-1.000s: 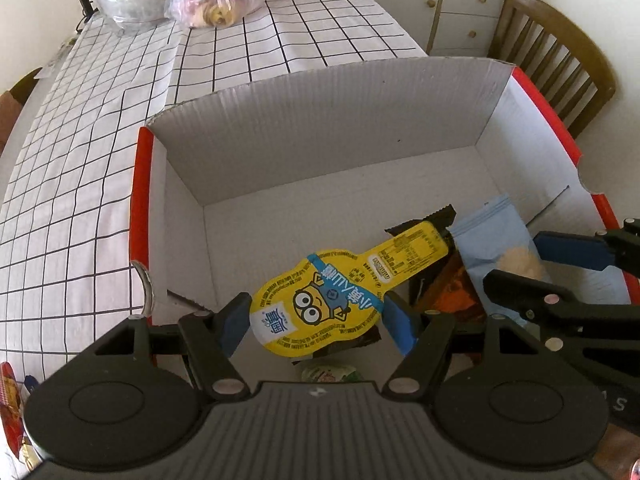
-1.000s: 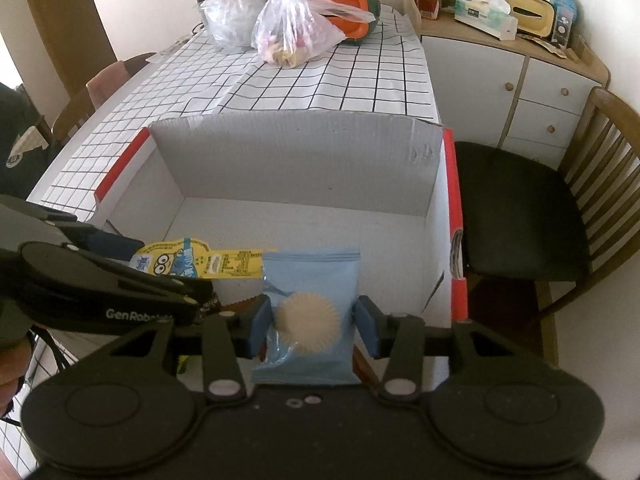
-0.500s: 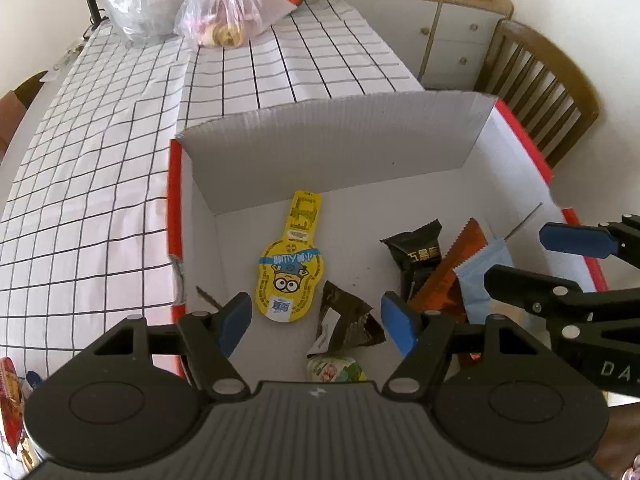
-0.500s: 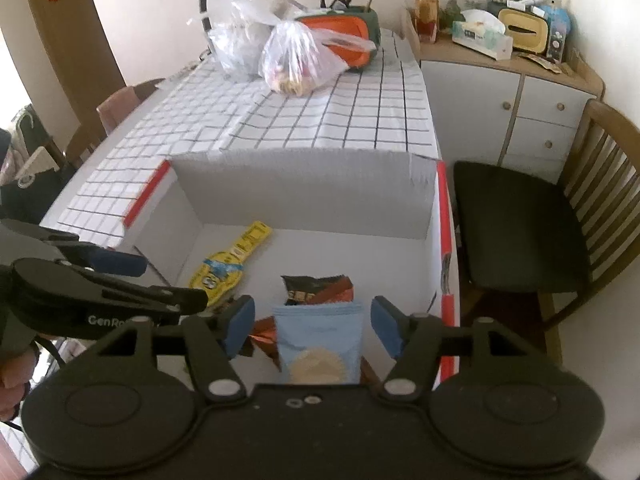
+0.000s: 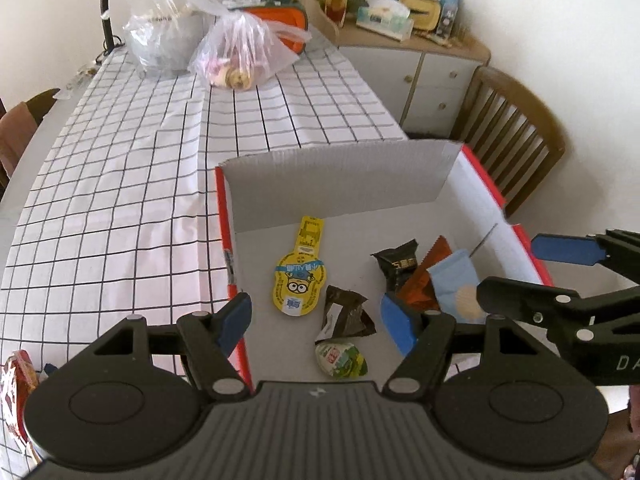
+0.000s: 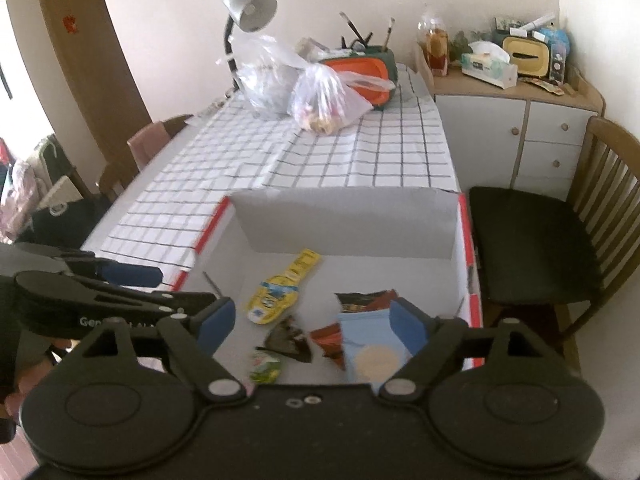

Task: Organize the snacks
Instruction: 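Move both tools back to the snack pile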

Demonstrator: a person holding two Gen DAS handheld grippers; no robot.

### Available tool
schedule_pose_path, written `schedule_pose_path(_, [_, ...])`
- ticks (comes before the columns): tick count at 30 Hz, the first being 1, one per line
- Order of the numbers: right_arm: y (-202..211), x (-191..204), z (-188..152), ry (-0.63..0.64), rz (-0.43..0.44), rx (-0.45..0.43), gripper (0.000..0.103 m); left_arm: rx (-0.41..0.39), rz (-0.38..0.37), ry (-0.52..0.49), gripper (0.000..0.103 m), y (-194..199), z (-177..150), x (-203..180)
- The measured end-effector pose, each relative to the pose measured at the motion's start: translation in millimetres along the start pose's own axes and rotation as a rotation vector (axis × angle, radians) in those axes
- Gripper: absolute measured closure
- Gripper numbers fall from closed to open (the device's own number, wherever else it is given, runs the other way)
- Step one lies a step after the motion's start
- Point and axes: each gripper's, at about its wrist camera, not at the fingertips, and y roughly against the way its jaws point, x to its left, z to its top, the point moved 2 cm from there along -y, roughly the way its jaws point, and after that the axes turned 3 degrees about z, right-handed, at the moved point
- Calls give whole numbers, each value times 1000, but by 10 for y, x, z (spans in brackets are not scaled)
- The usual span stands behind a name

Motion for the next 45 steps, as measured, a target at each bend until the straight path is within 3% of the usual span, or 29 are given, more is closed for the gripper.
schedule_pose_path(7, [155,312,-61,4,18,-39,16,-62,-27,14,27,338,-140,194])
schedule_pose_path(11, [197,469,-111,-4,26,-52,5,-80,-29,25,27,468,-242,368])
schedule_pose_path(20, [190,984,-290,19,39,-63,1,-103,-3,55,25,740,-552,879])
schedule_pose_path(32, [-67,1607,-612,-24,38,-14,1,-66,22,110,24,932,-939,1818])
schedule_pose_path(45, [-534,2182,-856,-65,22,79,1,8,62,152,24,836,-1394,2632])
